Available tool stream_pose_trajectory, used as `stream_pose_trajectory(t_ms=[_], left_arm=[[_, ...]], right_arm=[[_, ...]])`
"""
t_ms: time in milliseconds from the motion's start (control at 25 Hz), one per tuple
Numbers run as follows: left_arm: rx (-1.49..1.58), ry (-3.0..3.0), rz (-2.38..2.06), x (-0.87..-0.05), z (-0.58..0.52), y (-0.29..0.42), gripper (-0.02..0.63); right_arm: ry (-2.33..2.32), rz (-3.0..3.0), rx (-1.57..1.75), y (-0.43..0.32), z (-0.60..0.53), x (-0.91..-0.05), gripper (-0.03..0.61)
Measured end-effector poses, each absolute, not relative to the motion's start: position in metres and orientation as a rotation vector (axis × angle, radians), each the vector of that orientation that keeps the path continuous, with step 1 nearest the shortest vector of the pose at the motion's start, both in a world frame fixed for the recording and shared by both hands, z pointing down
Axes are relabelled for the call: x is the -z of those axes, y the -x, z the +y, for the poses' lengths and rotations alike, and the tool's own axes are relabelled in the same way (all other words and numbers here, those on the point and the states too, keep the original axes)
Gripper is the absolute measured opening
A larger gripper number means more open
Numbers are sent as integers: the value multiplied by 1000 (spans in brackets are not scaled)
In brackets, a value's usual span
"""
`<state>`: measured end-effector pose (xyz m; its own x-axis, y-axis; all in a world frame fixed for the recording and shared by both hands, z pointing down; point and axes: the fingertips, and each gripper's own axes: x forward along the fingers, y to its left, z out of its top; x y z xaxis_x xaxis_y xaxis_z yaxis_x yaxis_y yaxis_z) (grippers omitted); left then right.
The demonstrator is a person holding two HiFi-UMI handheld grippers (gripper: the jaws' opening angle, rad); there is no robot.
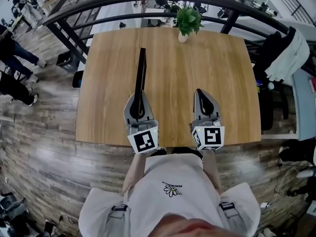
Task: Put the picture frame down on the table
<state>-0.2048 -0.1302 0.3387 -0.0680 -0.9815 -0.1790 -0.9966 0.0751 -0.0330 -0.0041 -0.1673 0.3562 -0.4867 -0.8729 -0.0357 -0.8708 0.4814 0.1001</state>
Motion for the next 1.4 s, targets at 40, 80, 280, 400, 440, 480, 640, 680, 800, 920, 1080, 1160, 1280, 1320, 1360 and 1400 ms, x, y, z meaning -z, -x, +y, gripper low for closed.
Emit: stream_pose_trajectory(t_ms=[40,80,280,400,440,480,640,680,800,920,1080,1160,1280,1320,1360,1400], left_arm=[[-122,2042,2182,-341,-130,203,23],[-89,2046,2175,-342,-131,202,23],[-89,1993,2204,-331,-146,199,23],[-77,1972,2236,-338,-147,196,23],[-70,1969,2244,-340,-148,194,23],[-65,1967,2250,-342,-148,193,23],[-58,1952,2257,-339,-150,184,23],[-57,1948,2256,-338,-151,183,23],[-56,1938,2262,-337,-153,179,23],[-48,1939,2263,-336,-155,176,23],[-21,1941,2245,-336,-157,170,23],[-27,1931,2232,-331,-157,166,23],[-24,1931,2226,-331,-159,163,23],[-31,1936,2230,-330,-161,163,23],[-32,1941,2233,-331,-163,163,23],[-27,1947,2234,-332,-164,162,23]], right_arm=[[-1589,-2650,216,3,-168,-356,-6],[-1586,-2628,265,3,-170,-355,-6],[-1539,-2674,322,0,-189,-342,-6],[-1511,-2696,277,-7,-192,-353,-6],[-1511,-2703,248,-11,-193,-355,-6],[-1517,-2708,219,-14,-196,-357,-6],[-1541,-2712,155,-29,-202,-358,-6],[-1543,-2715,152,-31,-203,-358,-6],[-1540,-2739,131,-35,-205,-356,-6],[-1526,-2751,127,-36,-206,-354,-6],[-1503,-2737,153,-34,-207,-356,-6],[-1498,-2739,127,-34,-208,-360,-6],[-1491,-2781,65,-33,-209,-359,-6],[-1489,-2788,55,-32,-209,-358,-6],[-1488,-2787,58,-32,-210,-358,-6],[-1486,-2780,67,-32,-210,-358,-6]])
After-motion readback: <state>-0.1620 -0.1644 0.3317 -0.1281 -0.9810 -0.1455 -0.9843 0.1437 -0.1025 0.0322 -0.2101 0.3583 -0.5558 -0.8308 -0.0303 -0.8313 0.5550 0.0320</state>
